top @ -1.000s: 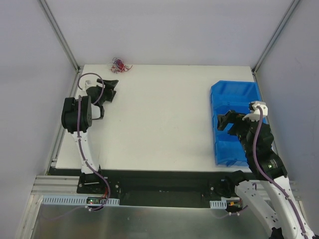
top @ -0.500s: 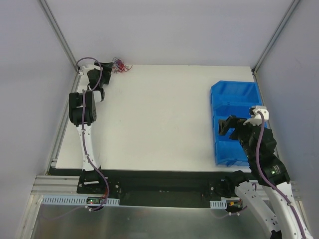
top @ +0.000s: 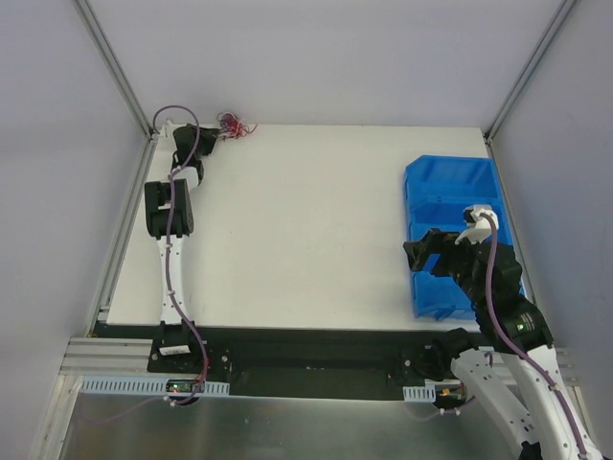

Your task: Untangle the cables

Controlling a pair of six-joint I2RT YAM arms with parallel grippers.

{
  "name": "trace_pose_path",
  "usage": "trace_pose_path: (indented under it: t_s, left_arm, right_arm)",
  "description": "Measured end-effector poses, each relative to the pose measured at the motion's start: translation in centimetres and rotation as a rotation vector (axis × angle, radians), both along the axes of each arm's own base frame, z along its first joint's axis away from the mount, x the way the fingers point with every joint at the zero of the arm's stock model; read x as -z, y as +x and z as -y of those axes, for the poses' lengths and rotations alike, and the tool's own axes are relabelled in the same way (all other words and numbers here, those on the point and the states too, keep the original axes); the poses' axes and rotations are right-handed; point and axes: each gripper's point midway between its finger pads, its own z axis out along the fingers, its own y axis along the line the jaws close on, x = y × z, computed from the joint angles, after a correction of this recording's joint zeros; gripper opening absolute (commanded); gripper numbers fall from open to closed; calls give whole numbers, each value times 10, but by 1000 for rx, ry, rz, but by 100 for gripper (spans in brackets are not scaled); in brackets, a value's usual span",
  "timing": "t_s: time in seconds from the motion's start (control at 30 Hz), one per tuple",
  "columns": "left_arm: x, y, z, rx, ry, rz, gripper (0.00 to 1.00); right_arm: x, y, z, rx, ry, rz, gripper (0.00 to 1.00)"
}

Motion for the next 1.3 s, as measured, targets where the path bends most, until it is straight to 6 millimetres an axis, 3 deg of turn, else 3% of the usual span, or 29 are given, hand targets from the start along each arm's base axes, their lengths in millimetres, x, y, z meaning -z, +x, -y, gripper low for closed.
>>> trace_pose_path:
  t_s: [0.07, 0.17, 0.3, 0.4, 0.5, 0.63, 0.7, 0.83, 1.0, 1.13, 1.17, 1.3]
  left_arm:
    - [4, -1, 4, 23, -1, -14, 0]
    - [1, -7, 12, 75, -4, -8, 0]
    - [3, -44, 26, 122, -26, -70, 0]
    - [-9, -93, 41, 153, -40, -122, 0]
    - [-44, -136, 67, 224, -69, -93, 0]
    - [-75, -231, 106, 315, -128, -71, 0]
    - [-81, -280, 125, 370, -163, -65, 0]
    - [-72, -355, 159, 469, -196, -97, 0]
    - [-75, -438, 207, 673, -174, -108, 0]
    - [-91, -483, 233, 821, -122, -49, 0]
    - [-95, -496, 239, 858, -111, -29, 5]
    - [-92, -532, 248, 949, -69, -2, 44]
  right_arm:
    - [3, 0, -3, -14, 2, -30, 96]
    - [5, -2, -12, -51, 15, -80, 97]
    - [7, -3, -22, -87, 45, -119, 99]
    - [14, -1, -28, -92, 68, -157, 99]
    - [37, 7, -33, -75, 71, -226, 98]
    - [84, 16, -51, -76, 27, -371, 97]
    - [103, 17, -67, -99, -5, -421, 96]
    - [125, 18, -106, -163, -70, -466, 96]
    - [129, 12, -147, -238, -96, -442, 97]
    - [122, 12, -173, -293, -50, -366, 100]
    - [121, 12, -176, -299, -49, -349, 100]
    - [125, 11, -182, -322, -42, -308, 100]
